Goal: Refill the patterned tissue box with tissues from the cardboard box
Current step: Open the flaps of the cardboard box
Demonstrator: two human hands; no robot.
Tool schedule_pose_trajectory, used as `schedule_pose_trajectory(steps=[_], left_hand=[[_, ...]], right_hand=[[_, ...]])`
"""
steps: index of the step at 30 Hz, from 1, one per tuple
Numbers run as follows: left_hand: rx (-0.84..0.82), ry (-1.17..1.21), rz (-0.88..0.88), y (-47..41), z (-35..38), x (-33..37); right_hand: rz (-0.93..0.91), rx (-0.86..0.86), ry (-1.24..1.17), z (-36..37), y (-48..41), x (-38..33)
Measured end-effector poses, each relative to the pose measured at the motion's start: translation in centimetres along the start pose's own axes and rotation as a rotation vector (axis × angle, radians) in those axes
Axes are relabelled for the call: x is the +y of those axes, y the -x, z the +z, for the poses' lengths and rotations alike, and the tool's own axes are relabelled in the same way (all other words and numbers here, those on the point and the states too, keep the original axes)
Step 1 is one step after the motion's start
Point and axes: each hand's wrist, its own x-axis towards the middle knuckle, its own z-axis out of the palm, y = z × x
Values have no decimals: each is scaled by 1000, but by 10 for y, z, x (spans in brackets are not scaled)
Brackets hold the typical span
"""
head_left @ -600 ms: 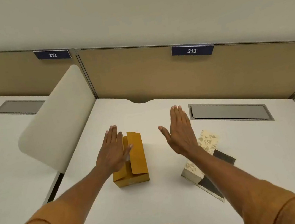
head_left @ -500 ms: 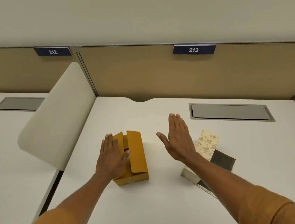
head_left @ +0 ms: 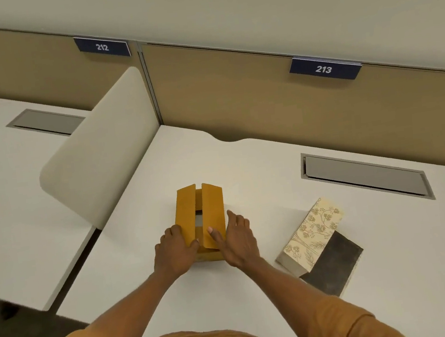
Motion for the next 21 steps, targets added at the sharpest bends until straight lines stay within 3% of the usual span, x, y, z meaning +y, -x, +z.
schedule_pose_trajectory(steps=[11,21], left_hand=[[-18,397,-89,2,-21,-9],[153,264,-156,-3,-15,-26]], right_hand=[[97,-108,-125,14,-23,-18],[71,-251,-516,-22,-18,22]])
